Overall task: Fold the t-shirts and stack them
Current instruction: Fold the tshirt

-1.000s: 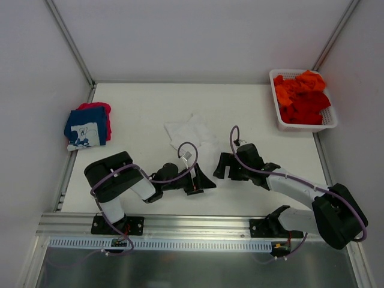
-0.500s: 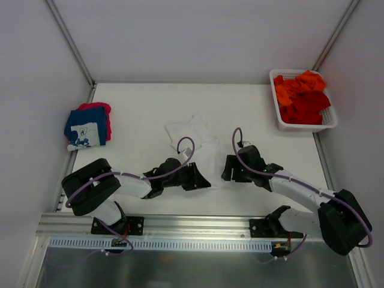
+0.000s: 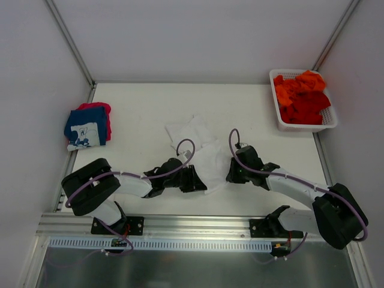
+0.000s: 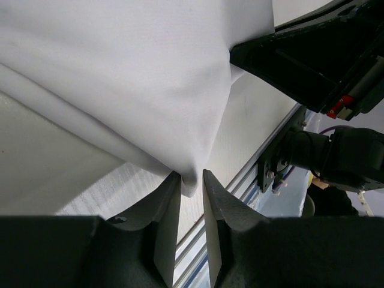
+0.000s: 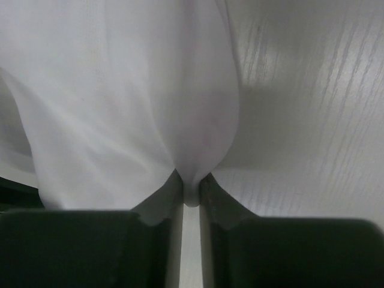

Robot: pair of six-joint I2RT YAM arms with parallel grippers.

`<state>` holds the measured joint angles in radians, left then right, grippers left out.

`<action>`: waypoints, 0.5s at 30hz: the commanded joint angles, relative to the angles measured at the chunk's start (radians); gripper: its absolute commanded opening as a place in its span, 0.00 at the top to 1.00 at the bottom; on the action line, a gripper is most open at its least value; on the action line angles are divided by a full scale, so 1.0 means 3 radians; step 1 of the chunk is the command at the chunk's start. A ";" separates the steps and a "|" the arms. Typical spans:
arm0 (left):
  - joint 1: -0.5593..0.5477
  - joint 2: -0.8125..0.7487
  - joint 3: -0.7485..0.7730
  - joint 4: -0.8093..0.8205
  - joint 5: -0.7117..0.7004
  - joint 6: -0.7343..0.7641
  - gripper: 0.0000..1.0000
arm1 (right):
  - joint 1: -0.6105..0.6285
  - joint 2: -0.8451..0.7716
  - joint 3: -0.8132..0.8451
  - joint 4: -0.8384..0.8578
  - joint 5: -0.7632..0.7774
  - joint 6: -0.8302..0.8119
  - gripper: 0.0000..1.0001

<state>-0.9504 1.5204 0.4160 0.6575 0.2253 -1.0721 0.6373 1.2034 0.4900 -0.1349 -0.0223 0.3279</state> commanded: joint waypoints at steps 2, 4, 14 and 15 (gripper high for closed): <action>-0.0038 -0.0082 0.0147 -0.0207 -0.0050 0.0143 0.80 | 0.0023 0.0054 0.0110 0.0010 -0.0053 0.0006 0.91; -0.0033 -0.0093 0.0178 -0.0304 -0.0066 0.0168 0.84 | 0.0023 0.0074 0.0126 0.0005 -0.0053 0.0001 0.92; -0.0038 -0.0128 0.0285 -0.0657 -0.0111 0.0230 0.77 | 0.0049 0.0146 0.0177 -0.0021 -0.0110 -0.0019 0.73; -0.0043 -0.0149 0.0295 -0.0713 -0.0137 0.0235 0.68 | 0.0054 0.0141 0.0182 -0.0036 -0.0110 -0.0019 0.70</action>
<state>-0.9504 1.5143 0.4725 0.4976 0.2180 -1.0214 0.6437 1.2392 0.5064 -0.1318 -0.0406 0.3290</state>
